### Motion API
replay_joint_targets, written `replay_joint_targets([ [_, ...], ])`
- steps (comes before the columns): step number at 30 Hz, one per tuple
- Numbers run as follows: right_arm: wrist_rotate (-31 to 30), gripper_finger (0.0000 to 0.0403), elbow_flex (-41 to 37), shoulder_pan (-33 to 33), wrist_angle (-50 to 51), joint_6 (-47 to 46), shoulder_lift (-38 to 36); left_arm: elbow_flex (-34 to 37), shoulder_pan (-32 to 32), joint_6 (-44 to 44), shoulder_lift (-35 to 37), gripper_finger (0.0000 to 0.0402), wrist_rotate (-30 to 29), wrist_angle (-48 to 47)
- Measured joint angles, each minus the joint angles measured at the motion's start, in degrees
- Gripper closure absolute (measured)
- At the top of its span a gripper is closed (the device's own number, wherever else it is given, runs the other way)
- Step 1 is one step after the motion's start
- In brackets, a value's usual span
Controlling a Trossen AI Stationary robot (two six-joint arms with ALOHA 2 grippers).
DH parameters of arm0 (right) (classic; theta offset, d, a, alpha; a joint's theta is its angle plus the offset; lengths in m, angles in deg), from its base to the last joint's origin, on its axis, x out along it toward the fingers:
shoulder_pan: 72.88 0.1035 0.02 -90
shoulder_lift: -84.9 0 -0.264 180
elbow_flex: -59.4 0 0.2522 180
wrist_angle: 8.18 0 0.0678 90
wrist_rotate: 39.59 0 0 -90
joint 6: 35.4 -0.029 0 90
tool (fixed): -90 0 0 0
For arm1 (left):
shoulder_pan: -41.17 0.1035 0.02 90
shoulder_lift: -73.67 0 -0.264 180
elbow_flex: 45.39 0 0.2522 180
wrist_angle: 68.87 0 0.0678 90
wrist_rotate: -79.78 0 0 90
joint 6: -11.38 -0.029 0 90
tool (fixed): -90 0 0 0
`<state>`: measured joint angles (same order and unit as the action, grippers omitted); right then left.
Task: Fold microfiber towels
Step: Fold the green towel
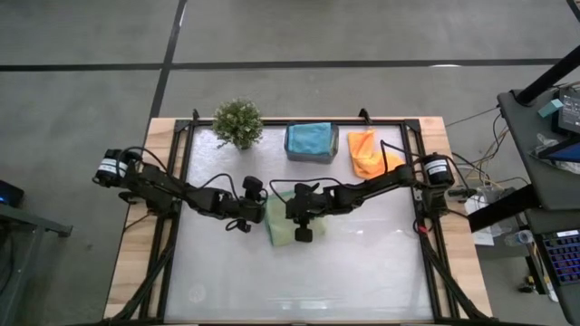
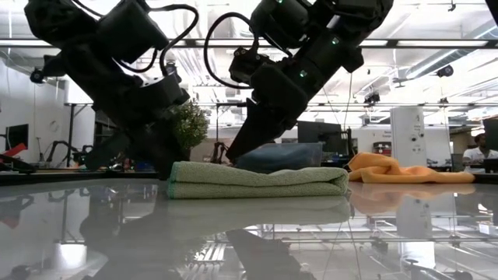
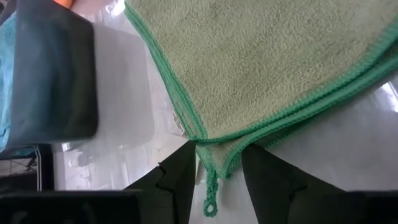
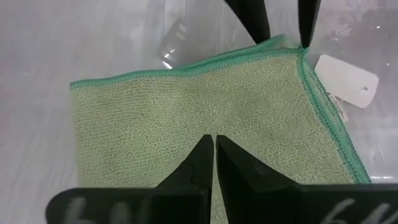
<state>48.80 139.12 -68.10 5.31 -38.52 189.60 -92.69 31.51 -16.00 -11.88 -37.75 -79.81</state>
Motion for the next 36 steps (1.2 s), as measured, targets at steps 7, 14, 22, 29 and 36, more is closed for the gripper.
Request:
replay_joint_targets([
  [7, 0.0, 0.039, 0.0, -0.27, 0.0, 0.15, 0.0, 0.04, 0.03, -0.45, -0.03, 0.0312, 0.17, 0.14],
  [14, 0.0, 0.039, 0.0, -0.23, 0.0, 0.15, 0.02, -0.13, 0.18, -1.73, -0.03, 0.0395, -0.36, 0.1],
  [22, 0.0, 0.039, 0.0, -0.23, 0.02, 0.16, 0.04, -0.34, 0.45, -6.59, 0.1, 0.04, -6.84, 0.24],
  [29, 0.01, 0.039, 0.0, -0.23, 0.03, 0.78, 0.06, 0.24, 0.56, -1.11, -0.14, 0.04, -3.11, 0.16],
  [36, 0.04, 0.039, -0.02, -0.23, 1.88, 1.61, -0.42, 0.22, 0.56, 0.02, -0.08, 0.0395, -3.1, -1.04],
])
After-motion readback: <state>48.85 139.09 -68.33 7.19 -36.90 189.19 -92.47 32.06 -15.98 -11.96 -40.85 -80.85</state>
